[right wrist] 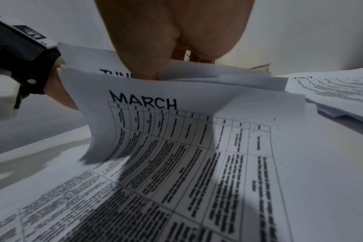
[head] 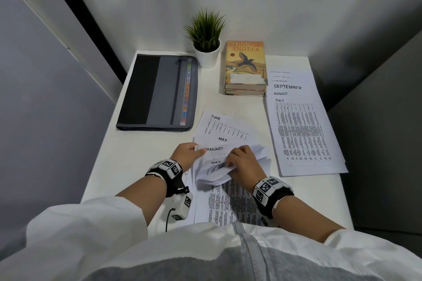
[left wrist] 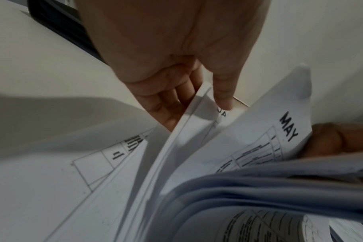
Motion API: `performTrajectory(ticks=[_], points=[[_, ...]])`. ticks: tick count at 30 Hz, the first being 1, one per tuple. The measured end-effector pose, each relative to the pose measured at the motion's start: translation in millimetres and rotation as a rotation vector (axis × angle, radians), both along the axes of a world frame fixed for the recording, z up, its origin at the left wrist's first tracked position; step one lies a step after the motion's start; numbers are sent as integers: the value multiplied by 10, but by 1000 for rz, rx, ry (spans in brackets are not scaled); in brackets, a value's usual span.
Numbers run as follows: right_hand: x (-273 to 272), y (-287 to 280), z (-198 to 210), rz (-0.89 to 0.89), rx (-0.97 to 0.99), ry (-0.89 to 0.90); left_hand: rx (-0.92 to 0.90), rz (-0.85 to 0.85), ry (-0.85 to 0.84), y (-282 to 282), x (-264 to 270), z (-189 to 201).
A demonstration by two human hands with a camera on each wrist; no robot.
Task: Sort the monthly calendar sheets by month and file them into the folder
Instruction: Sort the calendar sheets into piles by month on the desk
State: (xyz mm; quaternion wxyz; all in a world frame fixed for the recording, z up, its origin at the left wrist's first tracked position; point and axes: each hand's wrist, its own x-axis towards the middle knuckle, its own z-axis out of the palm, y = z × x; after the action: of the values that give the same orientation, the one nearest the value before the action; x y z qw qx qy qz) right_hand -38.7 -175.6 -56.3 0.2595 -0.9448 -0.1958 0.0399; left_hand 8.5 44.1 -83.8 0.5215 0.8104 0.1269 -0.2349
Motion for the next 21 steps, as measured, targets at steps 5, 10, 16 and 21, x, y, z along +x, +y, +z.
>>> performTrajectory(ticks=[5,10,16,21], points=[[-11,-6,-30,-23,73,79,4,-15,1,22,-9,-17],[-21,-6,-41,-4,67,41,-62,8,29,1,-18,16],[-10,-13,16,6,52,27,-31,28,-14,5,-22,22],[-26,-20,15,8,75,60,-4,0,-10,2,-25,64]])
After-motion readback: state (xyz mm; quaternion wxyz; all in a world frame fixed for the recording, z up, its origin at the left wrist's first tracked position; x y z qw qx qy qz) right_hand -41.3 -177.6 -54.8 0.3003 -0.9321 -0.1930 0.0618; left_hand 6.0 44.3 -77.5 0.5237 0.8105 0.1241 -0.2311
